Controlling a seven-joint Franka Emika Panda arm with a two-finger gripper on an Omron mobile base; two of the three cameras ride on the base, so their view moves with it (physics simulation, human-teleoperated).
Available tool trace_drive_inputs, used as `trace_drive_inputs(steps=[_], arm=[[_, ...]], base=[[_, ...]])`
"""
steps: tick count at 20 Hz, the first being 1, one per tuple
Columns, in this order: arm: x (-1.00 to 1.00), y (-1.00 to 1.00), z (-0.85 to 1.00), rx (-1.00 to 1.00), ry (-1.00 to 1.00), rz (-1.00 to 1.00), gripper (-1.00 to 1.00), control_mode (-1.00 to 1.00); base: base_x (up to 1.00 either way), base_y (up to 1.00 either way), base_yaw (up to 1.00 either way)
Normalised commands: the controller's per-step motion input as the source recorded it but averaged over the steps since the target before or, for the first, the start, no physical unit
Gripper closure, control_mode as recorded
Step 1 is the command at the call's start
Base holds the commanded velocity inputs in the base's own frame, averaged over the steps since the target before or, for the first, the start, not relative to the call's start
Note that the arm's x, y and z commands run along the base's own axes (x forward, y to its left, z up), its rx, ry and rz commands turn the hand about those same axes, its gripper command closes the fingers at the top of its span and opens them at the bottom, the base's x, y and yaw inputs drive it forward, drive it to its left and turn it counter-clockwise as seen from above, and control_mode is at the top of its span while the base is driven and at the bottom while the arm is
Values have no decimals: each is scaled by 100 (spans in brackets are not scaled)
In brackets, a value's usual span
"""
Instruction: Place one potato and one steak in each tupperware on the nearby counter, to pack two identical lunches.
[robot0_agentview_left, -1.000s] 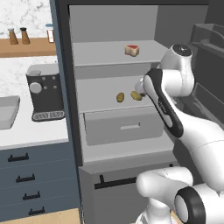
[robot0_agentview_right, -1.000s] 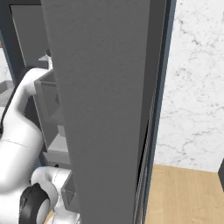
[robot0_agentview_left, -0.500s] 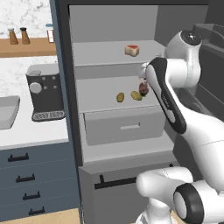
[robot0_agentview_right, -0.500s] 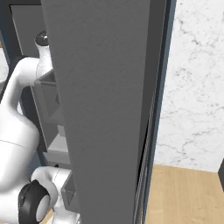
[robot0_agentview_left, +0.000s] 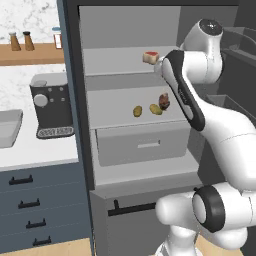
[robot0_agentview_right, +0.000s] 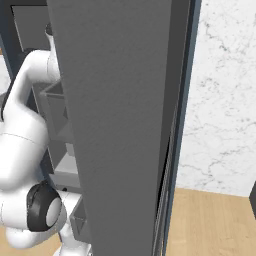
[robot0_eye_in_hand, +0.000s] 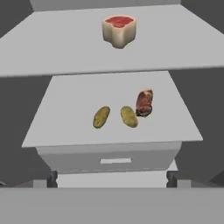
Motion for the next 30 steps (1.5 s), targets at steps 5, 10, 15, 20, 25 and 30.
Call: trace_drive_inputs(steps=[5, 10, 15, 20, 25, 30], arm=[[73, -17, 0, 0, -11, -3, -100, -100], [78, -9, -7, 0, -13, 0, -100, -100], [72, 0, -5, 0, -1, 0, -100, -100], [70, 0, 0, 0, 4, 0, -100, -100], [68, 0, 0, 0, 0, 0, -100, -100], [49, 0, -2, 0, 1, 0, -100, -100]], base=[[0, 0, 0], [0, 0, 0], [0, 0, 0], [0, 0, 0], [0, 0, 0], [0, 0, 0]])
